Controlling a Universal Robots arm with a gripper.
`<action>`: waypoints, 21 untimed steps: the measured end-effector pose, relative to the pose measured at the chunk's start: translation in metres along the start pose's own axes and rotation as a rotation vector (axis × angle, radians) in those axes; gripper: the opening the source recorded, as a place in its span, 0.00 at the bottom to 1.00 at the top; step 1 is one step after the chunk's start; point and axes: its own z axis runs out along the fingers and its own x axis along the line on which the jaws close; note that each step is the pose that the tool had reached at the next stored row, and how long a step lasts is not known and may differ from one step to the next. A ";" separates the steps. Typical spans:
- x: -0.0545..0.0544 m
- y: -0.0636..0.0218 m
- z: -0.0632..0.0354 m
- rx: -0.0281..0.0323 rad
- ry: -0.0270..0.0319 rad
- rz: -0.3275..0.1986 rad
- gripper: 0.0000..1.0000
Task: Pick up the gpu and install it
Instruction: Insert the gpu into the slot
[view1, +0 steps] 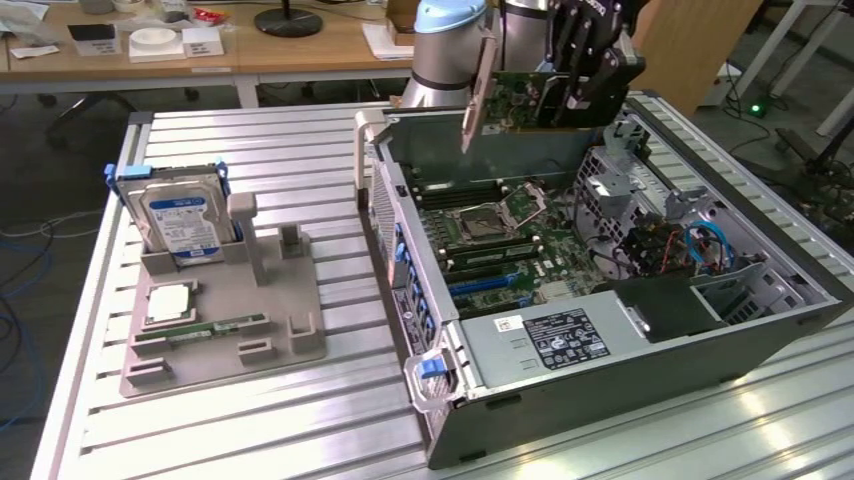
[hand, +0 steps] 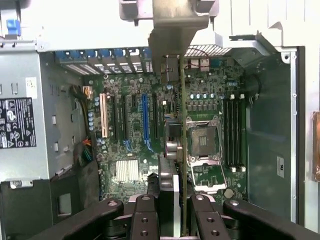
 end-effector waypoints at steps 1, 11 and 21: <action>0.000 0.0000 0.0005 0.0045 -0.0004 -0.005 0.28; 0.003 0.0001 0.0030 0.0133 -0.0009 -0.041 0.28; 0.003 0.0002 0.0088 0.0250 -0.0014 -0.041 0.28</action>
